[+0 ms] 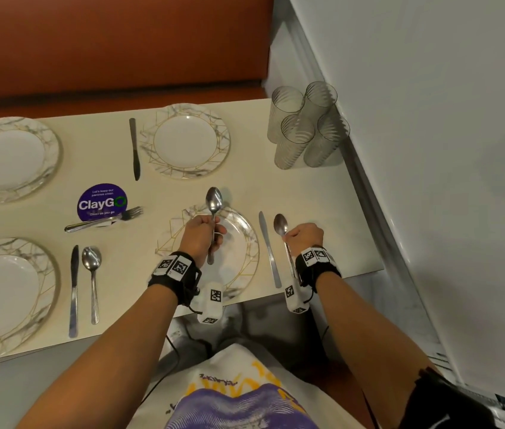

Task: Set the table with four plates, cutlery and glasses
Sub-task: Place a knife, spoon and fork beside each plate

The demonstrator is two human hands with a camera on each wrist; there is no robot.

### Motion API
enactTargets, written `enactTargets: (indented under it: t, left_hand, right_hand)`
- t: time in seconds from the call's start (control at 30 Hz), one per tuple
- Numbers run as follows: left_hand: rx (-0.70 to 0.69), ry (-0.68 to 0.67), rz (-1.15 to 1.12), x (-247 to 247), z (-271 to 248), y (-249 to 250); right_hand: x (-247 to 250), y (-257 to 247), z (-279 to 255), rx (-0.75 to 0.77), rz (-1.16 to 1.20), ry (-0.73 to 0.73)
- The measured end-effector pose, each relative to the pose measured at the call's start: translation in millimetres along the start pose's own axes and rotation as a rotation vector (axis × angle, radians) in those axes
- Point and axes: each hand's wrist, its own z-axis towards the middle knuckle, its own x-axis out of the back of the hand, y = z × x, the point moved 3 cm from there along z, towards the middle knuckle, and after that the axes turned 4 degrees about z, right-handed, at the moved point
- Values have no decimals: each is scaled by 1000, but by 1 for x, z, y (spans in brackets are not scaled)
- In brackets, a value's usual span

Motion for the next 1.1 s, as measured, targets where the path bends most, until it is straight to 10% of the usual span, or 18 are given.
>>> enactTargets:
  t: [0.5,1.1]
  left_hand:
    - [-20,33,88,7,3,-3]
    - [-169,80,149,64,-14,59]
  right_hand:
    - [6,-18,-2,74,98,105]
    - [-27,-242,-20,731,178,-218]
